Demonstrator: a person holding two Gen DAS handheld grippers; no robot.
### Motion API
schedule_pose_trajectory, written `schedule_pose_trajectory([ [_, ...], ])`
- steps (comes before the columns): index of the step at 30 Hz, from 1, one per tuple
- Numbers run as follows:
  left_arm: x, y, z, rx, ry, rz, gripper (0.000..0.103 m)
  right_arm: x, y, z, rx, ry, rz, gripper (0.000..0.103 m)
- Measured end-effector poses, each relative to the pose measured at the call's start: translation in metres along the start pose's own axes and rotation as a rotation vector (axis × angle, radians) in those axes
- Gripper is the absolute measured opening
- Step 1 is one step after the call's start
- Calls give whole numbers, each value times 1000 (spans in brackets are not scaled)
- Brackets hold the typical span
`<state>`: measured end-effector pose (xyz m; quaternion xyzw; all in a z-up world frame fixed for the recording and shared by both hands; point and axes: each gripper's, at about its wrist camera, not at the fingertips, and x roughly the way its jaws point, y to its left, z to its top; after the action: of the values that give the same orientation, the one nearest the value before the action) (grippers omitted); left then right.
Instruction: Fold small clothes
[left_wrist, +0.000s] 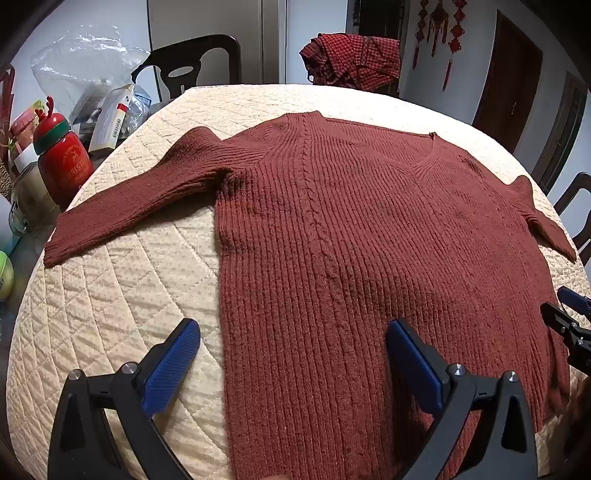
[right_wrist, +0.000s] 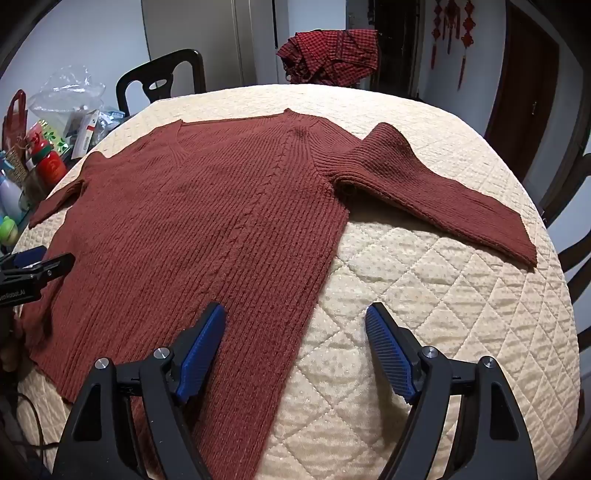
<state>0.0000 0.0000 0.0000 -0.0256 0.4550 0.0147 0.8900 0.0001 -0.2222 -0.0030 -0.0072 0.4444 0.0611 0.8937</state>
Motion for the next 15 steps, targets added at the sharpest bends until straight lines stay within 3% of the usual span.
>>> schedule_pose_trajectory([
  [15,0,-1,0,1,-8,1,103,0,0,0,1,-2,1,79],
])
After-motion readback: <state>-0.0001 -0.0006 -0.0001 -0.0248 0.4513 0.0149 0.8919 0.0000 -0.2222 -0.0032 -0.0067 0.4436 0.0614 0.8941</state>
